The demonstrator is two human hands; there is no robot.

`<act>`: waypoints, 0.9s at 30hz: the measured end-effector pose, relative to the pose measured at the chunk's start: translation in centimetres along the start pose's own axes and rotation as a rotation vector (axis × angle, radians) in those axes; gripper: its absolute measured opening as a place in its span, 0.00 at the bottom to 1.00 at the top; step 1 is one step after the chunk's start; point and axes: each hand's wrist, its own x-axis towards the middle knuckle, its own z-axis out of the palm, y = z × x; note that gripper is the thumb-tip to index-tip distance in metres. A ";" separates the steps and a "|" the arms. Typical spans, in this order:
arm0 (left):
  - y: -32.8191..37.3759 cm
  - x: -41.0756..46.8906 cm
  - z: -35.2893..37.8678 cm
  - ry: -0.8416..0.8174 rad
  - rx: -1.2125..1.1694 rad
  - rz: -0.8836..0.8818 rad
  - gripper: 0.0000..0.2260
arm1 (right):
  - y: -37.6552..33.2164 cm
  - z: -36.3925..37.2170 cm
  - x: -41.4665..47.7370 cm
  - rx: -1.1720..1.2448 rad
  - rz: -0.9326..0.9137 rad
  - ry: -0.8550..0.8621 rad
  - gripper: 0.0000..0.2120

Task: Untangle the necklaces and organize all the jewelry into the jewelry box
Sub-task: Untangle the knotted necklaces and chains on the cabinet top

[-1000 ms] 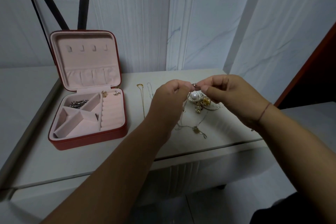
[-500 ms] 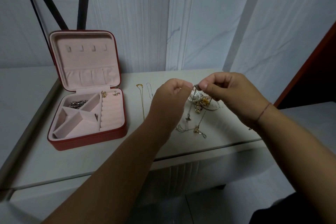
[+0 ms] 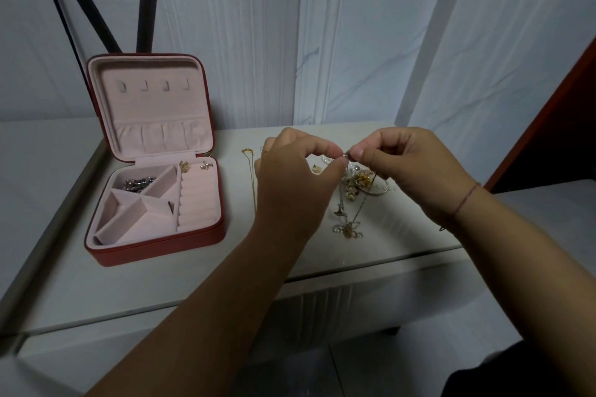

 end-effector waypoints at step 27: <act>-0.6 0.4 0.0 0.001 0.070 0.241 0.06 | 0.3 -0.1 0.0 -0.087 -0.075 -0.090 0.05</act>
